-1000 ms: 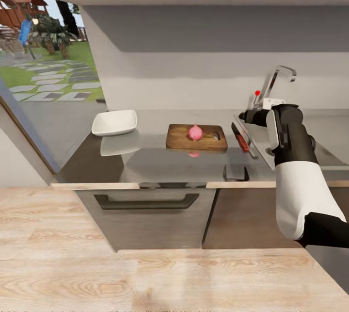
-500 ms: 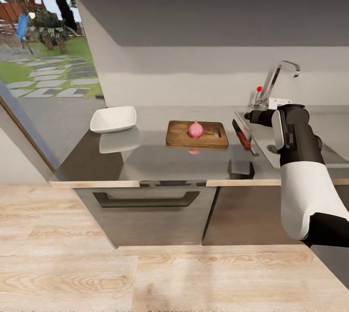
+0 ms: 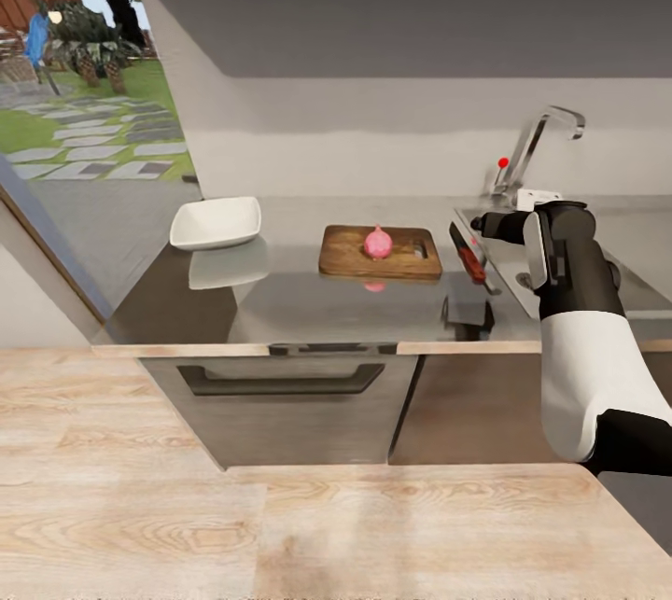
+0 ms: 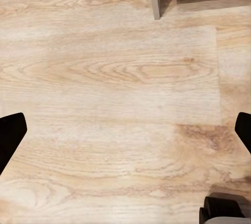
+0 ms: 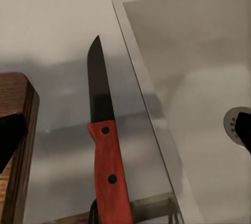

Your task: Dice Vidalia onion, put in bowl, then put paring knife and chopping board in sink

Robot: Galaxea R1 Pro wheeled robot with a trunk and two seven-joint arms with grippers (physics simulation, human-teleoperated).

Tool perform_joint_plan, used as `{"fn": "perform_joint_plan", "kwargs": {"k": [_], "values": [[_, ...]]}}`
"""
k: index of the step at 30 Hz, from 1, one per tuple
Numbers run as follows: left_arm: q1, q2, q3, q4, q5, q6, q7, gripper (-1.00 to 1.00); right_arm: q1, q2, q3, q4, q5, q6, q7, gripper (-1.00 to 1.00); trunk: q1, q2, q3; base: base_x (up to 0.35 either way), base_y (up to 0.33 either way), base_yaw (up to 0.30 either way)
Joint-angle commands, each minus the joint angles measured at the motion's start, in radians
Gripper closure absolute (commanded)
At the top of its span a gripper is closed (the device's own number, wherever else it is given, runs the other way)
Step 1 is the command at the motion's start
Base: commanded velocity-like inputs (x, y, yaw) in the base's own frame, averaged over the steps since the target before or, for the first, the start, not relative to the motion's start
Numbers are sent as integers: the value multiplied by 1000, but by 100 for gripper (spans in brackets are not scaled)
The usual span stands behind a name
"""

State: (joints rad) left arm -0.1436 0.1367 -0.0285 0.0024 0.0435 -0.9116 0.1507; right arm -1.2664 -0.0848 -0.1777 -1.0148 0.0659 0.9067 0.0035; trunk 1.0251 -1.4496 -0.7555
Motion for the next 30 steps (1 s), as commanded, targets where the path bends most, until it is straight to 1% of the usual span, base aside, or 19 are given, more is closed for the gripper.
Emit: {"fn": "perform_joint_plan", "kwargs": {"k": [1, 13, 16, 21, 30], "values": [[0, 0, -4, 1, 4, -3, 1, -100, -1, 0, 0, -1, 6, 4, 3, -100, 0, 0, -2, 0, 0, 0], [0, 1, -4, 0, 4, -3, 1, -100, -1, 0, 1, 1, 6, 4, 3, -100, 0, 0, -22, 0, 0, 0], [-1, 1, -4, 0, 4, -3, 1, -100, -1, 0, 1, 14, 6, 2, 3, -100, 0, 0, -27, 0, 0, 0], [-1, 1, -4, 0, 4, -3, 1, -100, -1, 0, 0, 48, 6, -46, 3, -100, 0, 0, -35, 0, 0, 0], [-1, 1, -4, 1, 4, -3, 1, -100, -1, 0, 0, 66, 5, -58, 3, -100, 0, 0, -50, 0, 0, 0]]}}
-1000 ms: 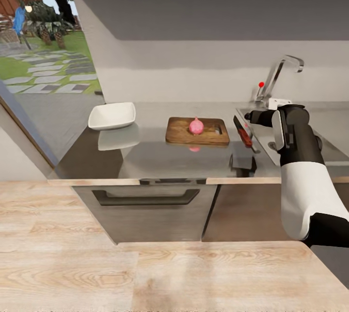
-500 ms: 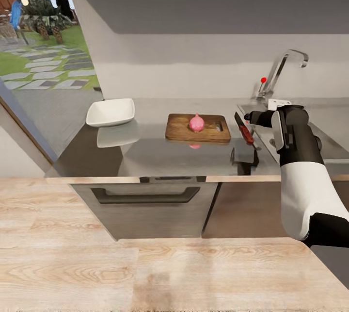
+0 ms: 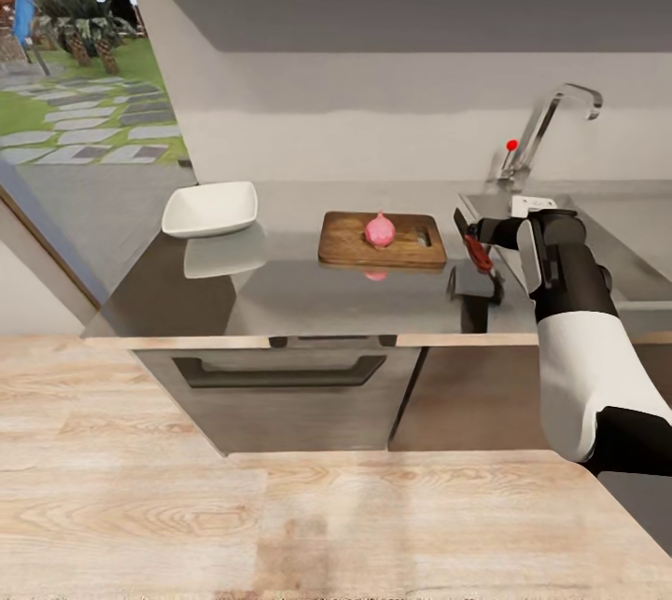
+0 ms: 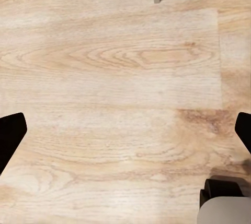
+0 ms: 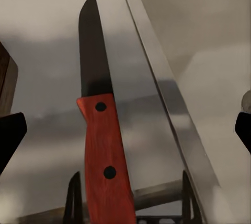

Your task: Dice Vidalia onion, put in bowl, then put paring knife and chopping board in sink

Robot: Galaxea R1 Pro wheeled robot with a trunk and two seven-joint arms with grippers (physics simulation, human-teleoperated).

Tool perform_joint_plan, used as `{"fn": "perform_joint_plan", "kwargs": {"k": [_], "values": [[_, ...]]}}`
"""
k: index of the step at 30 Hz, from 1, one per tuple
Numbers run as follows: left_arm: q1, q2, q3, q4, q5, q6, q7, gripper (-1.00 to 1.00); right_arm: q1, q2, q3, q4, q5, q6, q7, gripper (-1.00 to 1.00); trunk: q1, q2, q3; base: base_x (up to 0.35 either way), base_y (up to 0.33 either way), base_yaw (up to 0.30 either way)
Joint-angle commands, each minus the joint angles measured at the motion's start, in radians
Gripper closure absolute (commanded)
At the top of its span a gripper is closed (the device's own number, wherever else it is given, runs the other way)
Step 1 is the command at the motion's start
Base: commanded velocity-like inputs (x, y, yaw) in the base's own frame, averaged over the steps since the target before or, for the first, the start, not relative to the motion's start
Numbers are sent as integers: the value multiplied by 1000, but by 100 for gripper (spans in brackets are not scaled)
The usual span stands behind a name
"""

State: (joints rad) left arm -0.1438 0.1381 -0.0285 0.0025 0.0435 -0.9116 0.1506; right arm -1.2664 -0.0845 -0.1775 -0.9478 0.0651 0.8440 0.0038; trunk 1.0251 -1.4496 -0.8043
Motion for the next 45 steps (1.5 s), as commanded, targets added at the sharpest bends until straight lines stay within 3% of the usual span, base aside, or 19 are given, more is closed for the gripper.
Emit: {"fn": "perform_joint_plan", "kwargs": {"k": [1, 45], "values": [[0, 0, -4, 0, 4, -3, 1, -100, -1, 0, 0, -1, 7, 4, 2, -100, 0, 0, -2, 0, 0, 0], [0, 0, -4, 0, 4, -3, 0, -100, -1, 0, 1, 0, 5, 4, 2, -100, 0, 0, -73, 0, 0, 0]]}}
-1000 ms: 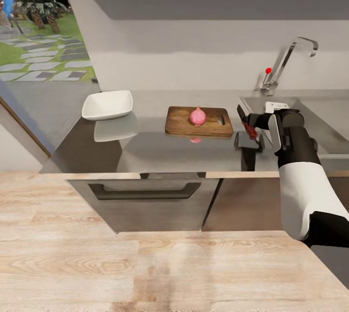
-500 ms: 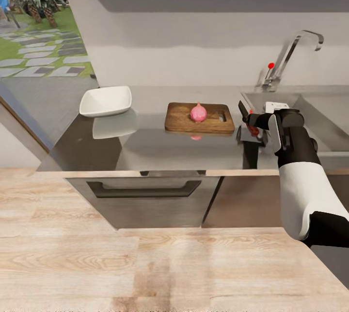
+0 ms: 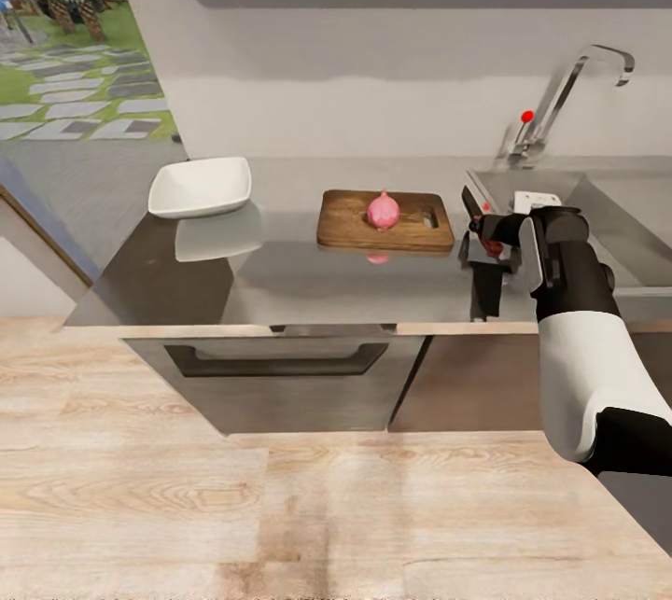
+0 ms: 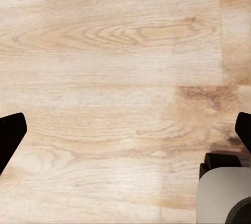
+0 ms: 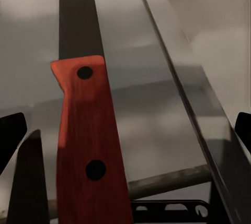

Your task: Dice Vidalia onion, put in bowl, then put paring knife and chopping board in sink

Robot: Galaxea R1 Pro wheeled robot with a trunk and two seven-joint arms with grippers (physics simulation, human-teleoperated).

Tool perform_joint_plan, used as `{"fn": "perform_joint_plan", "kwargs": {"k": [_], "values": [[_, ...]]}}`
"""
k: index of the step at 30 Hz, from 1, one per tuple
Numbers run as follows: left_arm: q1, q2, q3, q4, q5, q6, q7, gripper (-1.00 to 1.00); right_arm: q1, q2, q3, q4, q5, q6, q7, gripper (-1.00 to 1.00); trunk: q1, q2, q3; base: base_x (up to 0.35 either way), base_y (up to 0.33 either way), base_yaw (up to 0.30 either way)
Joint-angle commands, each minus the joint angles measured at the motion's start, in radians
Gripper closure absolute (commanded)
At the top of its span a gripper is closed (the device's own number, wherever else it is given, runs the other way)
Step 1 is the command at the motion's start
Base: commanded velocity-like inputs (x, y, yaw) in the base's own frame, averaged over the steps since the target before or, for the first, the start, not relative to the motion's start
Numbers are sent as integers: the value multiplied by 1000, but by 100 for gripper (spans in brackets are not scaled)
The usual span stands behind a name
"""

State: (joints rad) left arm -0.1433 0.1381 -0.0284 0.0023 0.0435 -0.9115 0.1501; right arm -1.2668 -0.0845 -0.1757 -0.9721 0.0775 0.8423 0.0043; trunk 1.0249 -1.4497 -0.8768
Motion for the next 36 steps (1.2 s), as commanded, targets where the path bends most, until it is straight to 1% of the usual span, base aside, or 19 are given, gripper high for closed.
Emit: {"fn": "perform_joint_plan", "kwargs": {"k": [1, 11, 16, 20, 22, 24, 25, 36], "values": [[-1, 0, -4, 1, 4, -3, 1, -100, 0, 0, -1, 24, -7, 6, 2, -100, 0, 0, -2, 0, 0, 0], [-1, 0, -4, 1, 4, -3, 1, -100, 0, 0, -1, 25, -6, 6, 2, -100, 0, 0, -4, 0, 0, 0], [-1, 0, -4, 1, 4, -3, 1, -100, 0, 0, 1, 45, -5, 6, 0, -100, 0, 0, -4, 0, 0, 0], [-1, 0, -4, 1, 4, -3, 1, -100, 0, 1, 3, 53, 15, 7, -3, -100, 0, 0, -4, 0, 0, 0], [0, 0, -4, 0, 4, -3, 0, -100, 0, 2, 4, 58, 37, 7, -4, -100, 0, 0, -4, 0, 0, 0], [-1, 0, -4, 0, 4, -3, 0, -100, 0, 2, 4, 58, 39, 7, -4, -100, 0, 0, -4, 0, 0, 0], [-1, 0, -4, 0, 4, -3, 0, -100, 0, 2, 4, 59, 40, 8, -3, 100, 0, 0, -4, 0, 0, 0], [-1, 0, -4, 0, 4, -3, 0, -100, 0, 2, 4, 66, 42, 8, -4, 100, 0, 0, -4, 0, 0, 0]]}}
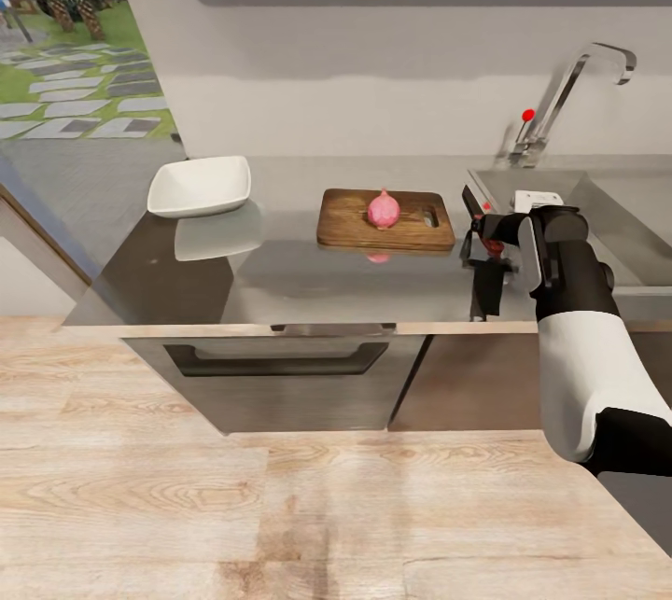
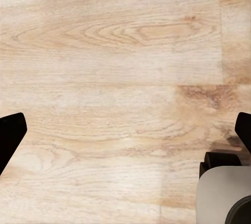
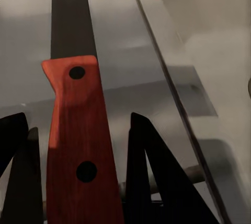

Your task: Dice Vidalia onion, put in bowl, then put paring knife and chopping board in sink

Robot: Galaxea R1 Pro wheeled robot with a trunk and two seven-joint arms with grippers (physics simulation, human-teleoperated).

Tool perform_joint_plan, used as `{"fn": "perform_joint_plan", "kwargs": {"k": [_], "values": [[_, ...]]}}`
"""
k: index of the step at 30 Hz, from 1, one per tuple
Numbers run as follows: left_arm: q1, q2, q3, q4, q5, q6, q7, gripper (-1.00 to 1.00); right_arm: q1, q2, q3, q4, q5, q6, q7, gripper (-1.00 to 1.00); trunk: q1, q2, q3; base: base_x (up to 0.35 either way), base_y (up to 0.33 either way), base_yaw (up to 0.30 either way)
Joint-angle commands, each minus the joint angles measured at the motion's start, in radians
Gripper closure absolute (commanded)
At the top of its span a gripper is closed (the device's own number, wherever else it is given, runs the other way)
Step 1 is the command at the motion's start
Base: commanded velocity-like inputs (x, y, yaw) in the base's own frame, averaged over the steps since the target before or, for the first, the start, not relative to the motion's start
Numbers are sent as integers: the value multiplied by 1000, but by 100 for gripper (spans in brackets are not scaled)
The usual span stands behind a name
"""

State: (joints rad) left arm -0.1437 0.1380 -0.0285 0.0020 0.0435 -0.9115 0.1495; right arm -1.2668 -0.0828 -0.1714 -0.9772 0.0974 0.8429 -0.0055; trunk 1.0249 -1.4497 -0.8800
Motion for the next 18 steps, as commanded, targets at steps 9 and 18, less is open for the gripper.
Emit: {"fn": "perform_joint_plan", "kwargs": {"k": [9, 18], "values": [[0, 0, -4, 0, 4, -3, 1, -100, 0, 3, 1, 72, 22, 7, 6, 100, 0, 0, -1, 0, 0, 0], [0, 0, -4, 0, 4, -3, 1, -100, 0, 2, 8, 70, 22, 10, 4, 100, 0, 0, -1, 0, 0, 0]]}}
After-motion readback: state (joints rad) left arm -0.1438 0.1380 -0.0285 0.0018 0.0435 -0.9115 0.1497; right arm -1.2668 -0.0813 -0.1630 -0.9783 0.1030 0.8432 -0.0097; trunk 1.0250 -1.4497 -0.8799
